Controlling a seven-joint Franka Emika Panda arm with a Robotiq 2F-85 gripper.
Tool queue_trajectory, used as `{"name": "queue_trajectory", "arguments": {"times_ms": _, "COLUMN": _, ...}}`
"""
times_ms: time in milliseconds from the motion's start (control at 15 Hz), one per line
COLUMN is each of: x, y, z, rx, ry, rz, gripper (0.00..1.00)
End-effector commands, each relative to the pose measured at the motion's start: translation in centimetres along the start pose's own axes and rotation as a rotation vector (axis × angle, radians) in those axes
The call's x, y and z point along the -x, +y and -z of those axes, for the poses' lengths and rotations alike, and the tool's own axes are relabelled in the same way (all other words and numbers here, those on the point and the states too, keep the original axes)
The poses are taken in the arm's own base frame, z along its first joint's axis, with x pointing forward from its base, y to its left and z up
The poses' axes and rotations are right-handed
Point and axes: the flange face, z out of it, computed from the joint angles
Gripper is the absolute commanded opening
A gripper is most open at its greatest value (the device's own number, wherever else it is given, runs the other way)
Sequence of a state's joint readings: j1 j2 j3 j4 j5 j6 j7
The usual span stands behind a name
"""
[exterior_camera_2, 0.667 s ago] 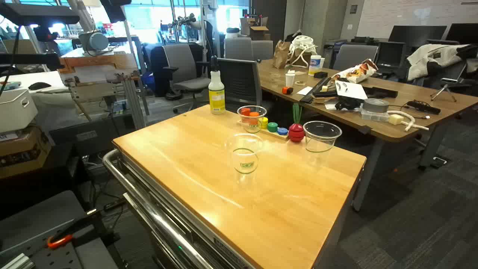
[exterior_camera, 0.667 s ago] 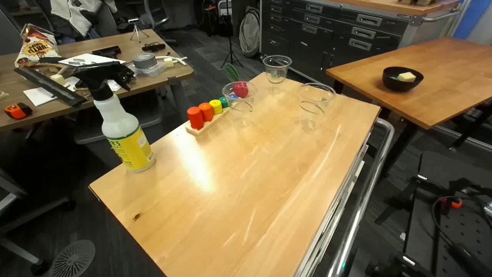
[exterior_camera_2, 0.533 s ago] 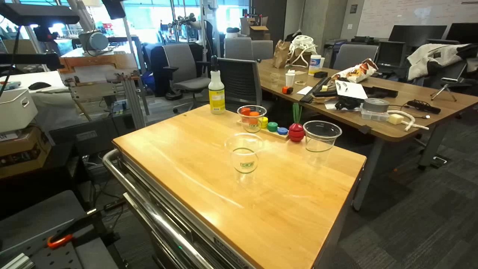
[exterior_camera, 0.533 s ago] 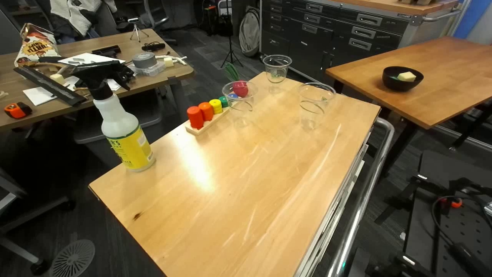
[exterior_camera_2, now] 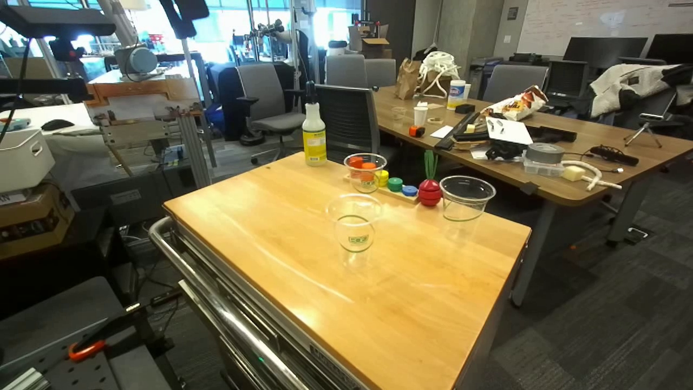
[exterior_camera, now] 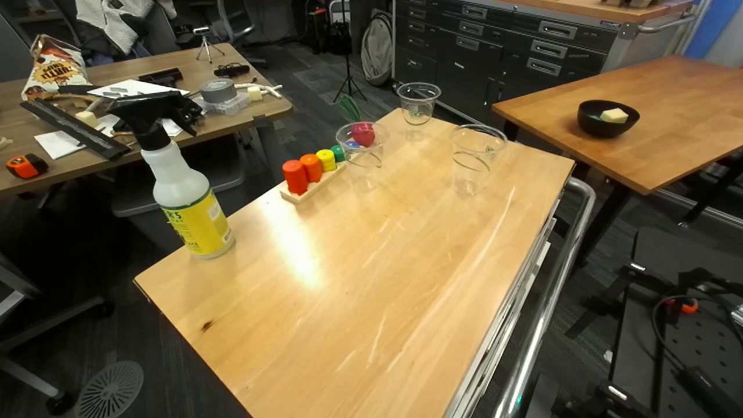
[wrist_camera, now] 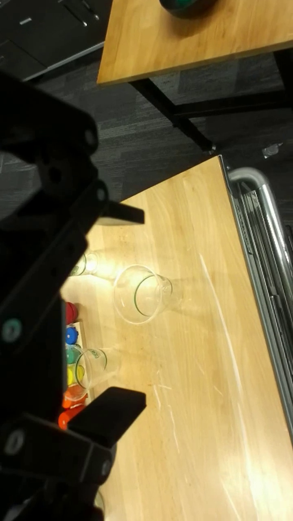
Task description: Stack the three cups together
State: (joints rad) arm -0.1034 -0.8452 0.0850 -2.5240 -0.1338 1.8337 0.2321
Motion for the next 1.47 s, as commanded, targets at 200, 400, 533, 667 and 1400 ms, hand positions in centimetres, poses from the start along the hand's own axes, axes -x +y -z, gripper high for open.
{"name": "queue_trajectory", "arguments": {"times_ms": 200, "x": -9.3, "y": 3.4, "z": -6.5, "rx": -0.079, "ry": -0.071, "rz": -0.045, "gripper": 1.0}}
{"name": "queue_trajectory", "arguments": {"times_ms": 400, "x": -12.0, "y": 3.3, "z": -11.7, "rx": -0.069, "ry": -0.111, "rz": -0.065, "gripper": 1.0}}
{"name": "queue_trajectory", "arguments": {"times_ms": 533, "x": -12.9, "y": 2.7, "z": -15.2, "rx": -0.061, "ry": -0.151, "rz": -0.055, "gripper": 1.0}}
{"name": "queue_trajectory", "arguments": {"times_ms": 667, "x": -13.5, "y": 2.1, "z": -18.2, "rx": -0.047, "ry": -0.197, "rz": -0.038, "gripper": 1.0}}
{"name": "queue_trajectory", "arguments": {"times_ms": 1400, "x": -16.7, "y": 2.2, "z": -28.0, "rx": -0.089, "ry": -0.338, "rz": -0.068, "gripper": 1.0}}
